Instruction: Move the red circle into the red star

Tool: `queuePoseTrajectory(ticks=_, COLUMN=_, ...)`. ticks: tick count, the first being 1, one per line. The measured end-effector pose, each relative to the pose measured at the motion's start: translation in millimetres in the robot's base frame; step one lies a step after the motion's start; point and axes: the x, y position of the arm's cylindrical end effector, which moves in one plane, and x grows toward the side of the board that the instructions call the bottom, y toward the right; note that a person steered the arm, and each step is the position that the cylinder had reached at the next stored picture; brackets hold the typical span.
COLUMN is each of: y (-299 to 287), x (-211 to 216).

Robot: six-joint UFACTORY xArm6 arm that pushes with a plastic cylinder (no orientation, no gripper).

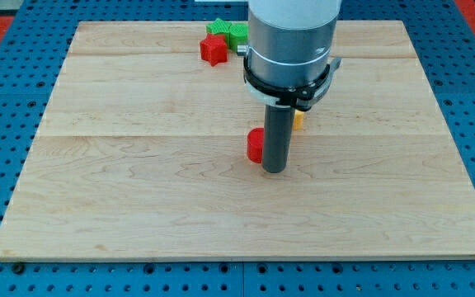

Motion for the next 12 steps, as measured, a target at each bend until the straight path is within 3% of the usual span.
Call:
queuePoseTrajectory(ticks=1, y=-43.5, x=-24.7)
queuePoseTrajectory(ticks=4, y=-37.9, x=-74.5)
queuePoseTrajectory(ticks=6, y=-35.2, x=-79.1)
queuePoseTrajectory(ticks=8, y=-34.1, x=-127.6)
queuePoseTrajectory(ticks=12, y=-32.2, x=-153.0)
